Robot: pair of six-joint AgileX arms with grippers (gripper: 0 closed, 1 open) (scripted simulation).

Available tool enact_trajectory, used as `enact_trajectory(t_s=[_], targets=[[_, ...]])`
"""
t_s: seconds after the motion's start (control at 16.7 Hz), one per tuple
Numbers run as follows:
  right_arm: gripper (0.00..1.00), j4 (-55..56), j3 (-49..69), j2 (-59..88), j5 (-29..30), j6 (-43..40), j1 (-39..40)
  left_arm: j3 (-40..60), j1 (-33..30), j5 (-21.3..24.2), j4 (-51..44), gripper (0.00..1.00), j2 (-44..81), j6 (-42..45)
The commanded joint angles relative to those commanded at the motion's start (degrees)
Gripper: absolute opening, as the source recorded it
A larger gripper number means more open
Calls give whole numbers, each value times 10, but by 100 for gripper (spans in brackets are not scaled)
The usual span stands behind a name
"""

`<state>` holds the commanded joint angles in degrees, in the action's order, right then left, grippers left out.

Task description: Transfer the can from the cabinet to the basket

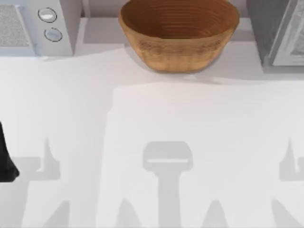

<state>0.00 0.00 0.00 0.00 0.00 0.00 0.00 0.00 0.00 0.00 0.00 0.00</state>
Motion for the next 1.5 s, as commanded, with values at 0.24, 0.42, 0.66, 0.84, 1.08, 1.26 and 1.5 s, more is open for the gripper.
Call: enact_trajectory(t_s=[0.24,0.42,0.66,0.84,1.08,1.26,1.5], targets=[[100,-3,18,14,4,0,1,0,0,0,0,100,0,0],[100,-18,91,70,15,1,7,0,0,0,0,100,0,0],[100,-58,257,200,35,3,25,0,0,0,0,100,0,0],[100,-98,412,322,51,4,43,0,0,0,0,100,0,0],[100,-153,627,489,72,5,68,0,0,0,0,100,0,0],[100,-190,777,601,88,6,84,0,0,0,0,100,0,0],[100,-225,929,711,104,8,100,0,0,0,0,100,0,0]])
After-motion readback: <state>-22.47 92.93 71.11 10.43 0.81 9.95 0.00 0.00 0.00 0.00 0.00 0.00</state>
